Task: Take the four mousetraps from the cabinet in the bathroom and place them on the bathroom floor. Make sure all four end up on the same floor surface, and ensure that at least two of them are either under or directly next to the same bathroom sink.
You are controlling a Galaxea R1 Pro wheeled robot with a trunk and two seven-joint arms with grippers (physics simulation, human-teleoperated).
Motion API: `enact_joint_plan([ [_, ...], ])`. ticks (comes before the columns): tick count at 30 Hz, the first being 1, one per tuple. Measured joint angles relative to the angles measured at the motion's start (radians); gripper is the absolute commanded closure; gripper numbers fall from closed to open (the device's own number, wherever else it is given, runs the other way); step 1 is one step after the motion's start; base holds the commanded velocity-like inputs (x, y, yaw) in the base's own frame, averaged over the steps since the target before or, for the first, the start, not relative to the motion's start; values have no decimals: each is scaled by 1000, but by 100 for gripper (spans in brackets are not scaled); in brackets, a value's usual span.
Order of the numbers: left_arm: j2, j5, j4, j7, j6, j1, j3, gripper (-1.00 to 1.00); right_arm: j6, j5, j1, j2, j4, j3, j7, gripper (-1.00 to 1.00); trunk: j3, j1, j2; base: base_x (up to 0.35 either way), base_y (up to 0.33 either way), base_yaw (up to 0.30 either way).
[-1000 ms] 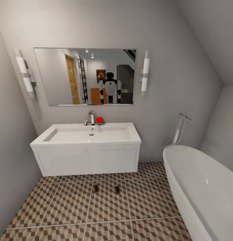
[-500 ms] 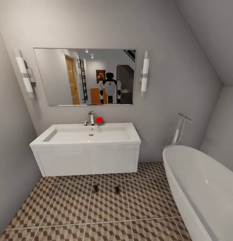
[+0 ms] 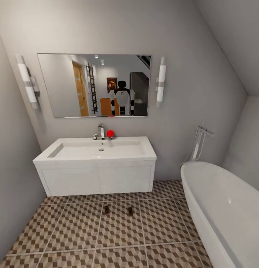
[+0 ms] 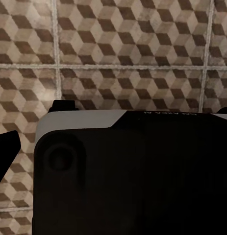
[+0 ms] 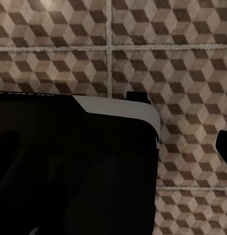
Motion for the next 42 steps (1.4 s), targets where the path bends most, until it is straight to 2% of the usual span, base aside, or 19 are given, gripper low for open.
enact_joint_plan([
  [28,0,1,0,2,0,3,0,-100,-24,0,0,0,0,0,2,-100,0,0,0,0,0,-1],
  [42,0,1,0,1,-2,3,0,-100,-21,-3,0,0,0,-1,-4,-100,10,0,0,0,0,-194],
])
